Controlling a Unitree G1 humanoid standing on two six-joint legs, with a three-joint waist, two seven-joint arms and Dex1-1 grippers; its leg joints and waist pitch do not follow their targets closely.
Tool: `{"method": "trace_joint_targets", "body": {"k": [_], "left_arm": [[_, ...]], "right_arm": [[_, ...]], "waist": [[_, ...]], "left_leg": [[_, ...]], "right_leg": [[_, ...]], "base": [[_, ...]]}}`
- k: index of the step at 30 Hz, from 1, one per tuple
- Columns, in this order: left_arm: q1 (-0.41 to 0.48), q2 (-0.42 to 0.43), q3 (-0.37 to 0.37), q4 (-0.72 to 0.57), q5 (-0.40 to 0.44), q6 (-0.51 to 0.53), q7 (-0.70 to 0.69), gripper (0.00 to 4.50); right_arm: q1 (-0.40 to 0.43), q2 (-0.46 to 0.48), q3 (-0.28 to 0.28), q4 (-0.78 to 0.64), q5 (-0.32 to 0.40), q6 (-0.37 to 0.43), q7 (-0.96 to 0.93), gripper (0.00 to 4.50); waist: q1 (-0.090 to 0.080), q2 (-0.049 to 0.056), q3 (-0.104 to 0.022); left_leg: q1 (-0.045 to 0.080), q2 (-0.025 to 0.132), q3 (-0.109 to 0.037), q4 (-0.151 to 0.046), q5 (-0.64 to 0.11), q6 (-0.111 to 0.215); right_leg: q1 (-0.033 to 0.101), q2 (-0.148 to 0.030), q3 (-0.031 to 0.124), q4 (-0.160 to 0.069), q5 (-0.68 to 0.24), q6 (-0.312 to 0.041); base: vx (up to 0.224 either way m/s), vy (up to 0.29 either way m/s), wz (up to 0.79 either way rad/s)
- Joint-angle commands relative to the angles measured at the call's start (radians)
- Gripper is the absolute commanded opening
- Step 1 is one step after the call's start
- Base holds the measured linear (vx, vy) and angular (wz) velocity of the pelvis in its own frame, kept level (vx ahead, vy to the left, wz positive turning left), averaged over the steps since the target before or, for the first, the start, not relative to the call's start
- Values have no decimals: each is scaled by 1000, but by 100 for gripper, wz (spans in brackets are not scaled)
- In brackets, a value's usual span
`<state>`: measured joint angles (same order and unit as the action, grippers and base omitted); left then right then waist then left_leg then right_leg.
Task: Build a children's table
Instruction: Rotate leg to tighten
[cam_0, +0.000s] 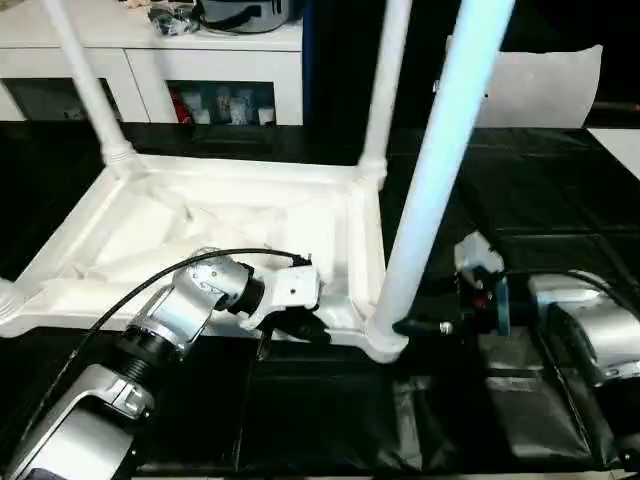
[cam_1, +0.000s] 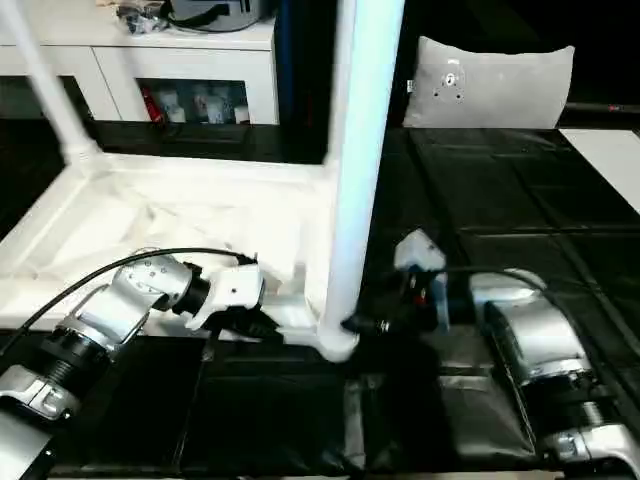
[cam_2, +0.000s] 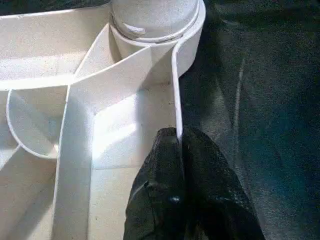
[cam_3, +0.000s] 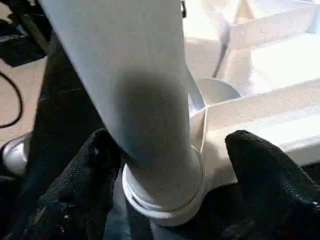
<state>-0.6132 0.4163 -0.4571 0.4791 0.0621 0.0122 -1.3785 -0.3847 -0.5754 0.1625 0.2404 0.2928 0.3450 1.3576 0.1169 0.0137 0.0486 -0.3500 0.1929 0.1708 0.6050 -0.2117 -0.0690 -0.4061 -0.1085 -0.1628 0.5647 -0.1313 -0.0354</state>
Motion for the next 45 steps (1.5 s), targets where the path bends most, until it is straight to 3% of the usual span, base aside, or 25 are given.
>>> {"method": "trace_joint_targets", "body": {"k": [1,11,17,20,23,24,27,28,30,31,32,33,35,37,39,44,45], "left_arm": [[-29,-7,-34,-12,3,-40,-46,0],[-29,-10,-30,2,4,-44,-47,0],[-20,-37,11,-8,-17,77,26,0],[-22,-89,60,-1,-9,191,174,0],[-24,-128,96,6,-2,262,285,0],[-25,-154,118,2,-2,317,347,0],[-28,-194,144,-5,-3,375,420,0],[-32,-234,167,-11,-7,419,481,0],[-36,-280,184,-16,-9,447,539,0],[-36,-287,186,-18,-8,450,546,0],[-35,-292,186,-22,-6,453,551,0],[-34,-290,180,-26,2,447,551,0],[-34,-285,173,-27,7,437,547,0],[-32,-278,166,-31,10,430,541,0],[-26,-258,158,-33,14,407,525,0],[-9,-204,139,-32,21,347,466,0],[-7,-180,129,-25,24,329,437,0]], "right_arm": [[6,-6,6,-25,22,6,22,327],[19,7,14,-42,51,50,36,245],[24,71,-27,-69,88,131,-78,205],[-11,163,-61,-27,22,155,-304,200],[-52,221,-75,24,-42,189,-474,199],[-79,265,-94,52,-62,223,-583,197],[-104,316,-115,78,-73,250,-690,197],[-124,358,-132,104,-83,248,-772,197],[-139,392,-144,138,-90,190,-822,197],[-140,396,-144,142,-93,179,-824,197],[-140,399,-143,143,-97,170,-823,231],[-139,404,-150,138,-93,165,-822,265],[-136,405,-154,130,-88,160,-816,265],[-130,403,-158,118,-88,153,-811,286],[-116,381,-158,108,-91,130,-789,311],[-71,298,-161,83,-72,58,-668,350],[-47,248,-158,58,-59,26,-584,355]], "waist": [[-3,-8,-72],[0,-8,-73],[-4,-4,-71],[-16,-3,-64],[-46,-5,-64],[-59,0,-66],[-85,-3,-67],[-89,-9,-68],[-89,-6,-69],[-87,-6,-71],[-83,-5,-71],[-81,-10,-74],[-77,-7,-76],[-70,-6,-78],[-64,-3,-78],[-51,-3,-77],[-47,5,-77]], "left_leg": [[1,47,-9,-72,-160,66],[-1,46,-10,-72,-153,61],[-2,45,-11,-74,-161,47],[7,33,-11,-71,-203,15],[-1,25,-19,-67,-235,-3],[0,27,-20,-67,-243,4],[-5,25,-21,-65,-249,17],[-5,23,-15,-62,-235,26],[-4,21,-16,-62,-215,32],[-4,22,-13,-63,-201,41],[-2,23,-14,-64,-195,45],[-7,26,-14,-66,-173,55],[-11,32,-16,-69,-141,66],[-7,36,-14,-68,-115,71],[-10,36,-13,-68,-91,77],[-9,38,-11,-69,-108,84],[-7,38,-11,-69,-119,82]], "right_leg": [[63,-62,64,-65,-386,-113],[66,-60,63,-66,-384,-108],[65,-61,62,-67,-404,-102],[58,-61,48,-92,-542,-49],[66,-58,26,-105,-600,2],[65,-58,26,-109,-584,6],[67,-58,21,-112,-553,-4],[63,-58,26,-110,-548,-7],[63,-58,22,-110,-539,-18],[62,-58,27,-108,-517,-21],[62,-58,28,-106,-505,-26],[67,-56,33,-98,-466,-36],[68,-57,40,-84,-404,-60],[66,-59,47,-75,-352,-90],[70,-59,51,-65,-302,-114],[72,-60,55,-62,-282,-126],[72,-60,55,-62,-290,-125]], "base": [[0,0,0],[0,0,0],[0,0,0],[0,0,0],[0,0,0],[0,0,0],[0,0,0],[0,0,0],[0,0,0],[0,0,0],[0,0,0],[0,0,0],[0,0,0],[0,0,0],[0,0,0],[0,0,0],[0,0,0]]}}
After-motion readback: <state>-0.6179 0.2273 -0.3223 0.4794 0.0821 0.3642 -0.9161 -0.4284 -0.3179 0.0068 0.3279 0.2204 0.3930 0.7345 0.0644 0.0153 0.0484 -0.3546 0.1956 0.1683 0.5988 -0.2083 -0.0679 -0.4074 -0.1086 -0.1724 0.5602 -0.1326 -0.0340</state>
